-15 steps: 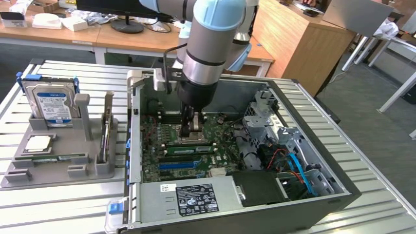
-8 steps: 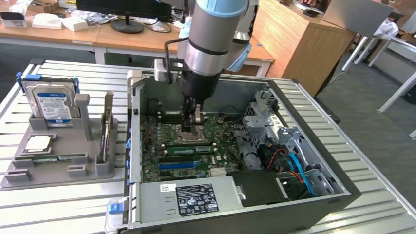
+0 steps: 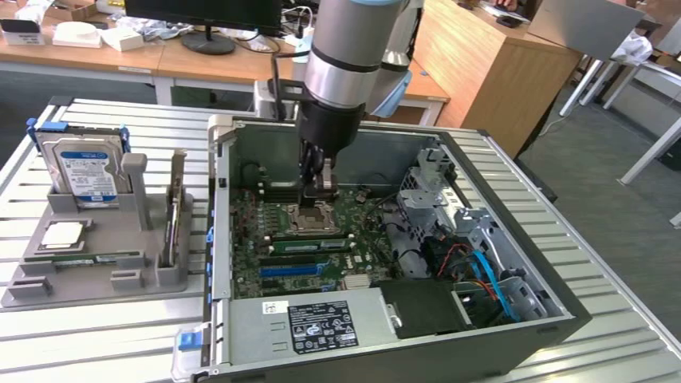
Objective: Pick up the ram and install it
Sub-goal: 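Press down the ram until it locks into place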
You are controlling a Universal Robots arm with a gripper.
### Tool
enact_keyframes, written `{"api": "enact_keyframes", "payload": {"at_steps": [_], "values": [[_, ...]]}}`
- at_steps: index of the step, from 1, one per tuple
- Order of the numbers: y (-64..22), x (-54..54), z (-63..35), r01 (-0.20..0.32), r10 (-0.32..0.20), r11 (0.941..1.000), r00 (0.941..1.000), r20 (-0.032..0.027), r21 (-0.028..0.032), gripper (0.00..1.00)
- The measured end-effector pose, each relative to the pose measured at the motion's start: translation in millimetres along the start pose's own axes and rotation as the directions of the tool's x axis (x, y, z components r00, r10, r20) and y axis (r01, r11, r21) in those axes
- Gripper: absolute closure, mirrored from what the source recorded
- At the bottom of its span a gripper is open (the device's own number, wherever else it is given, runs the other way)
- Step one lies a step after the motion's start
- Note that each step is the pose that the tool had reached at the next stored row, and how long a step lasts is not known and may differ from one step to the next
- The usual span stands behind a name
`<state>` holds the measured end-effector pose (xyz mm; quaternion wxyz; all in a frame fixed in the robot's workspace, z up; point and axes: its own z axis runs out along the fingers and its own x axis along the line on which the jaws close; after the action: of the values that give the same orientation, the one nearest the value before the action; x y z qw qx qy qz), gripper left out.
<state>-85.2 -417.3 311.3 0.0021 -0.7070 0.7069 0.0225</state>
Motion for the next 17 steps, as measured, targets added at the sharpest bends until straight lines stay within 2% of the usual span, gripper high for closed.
{"api": "enact_keyframes", "payload": {"at_steps": [17], "values": [[1.0, -1.2, -35.6, 0.0, 0.0, 1.0, 1.0, 0.0, 0.0, 0.9]]}}
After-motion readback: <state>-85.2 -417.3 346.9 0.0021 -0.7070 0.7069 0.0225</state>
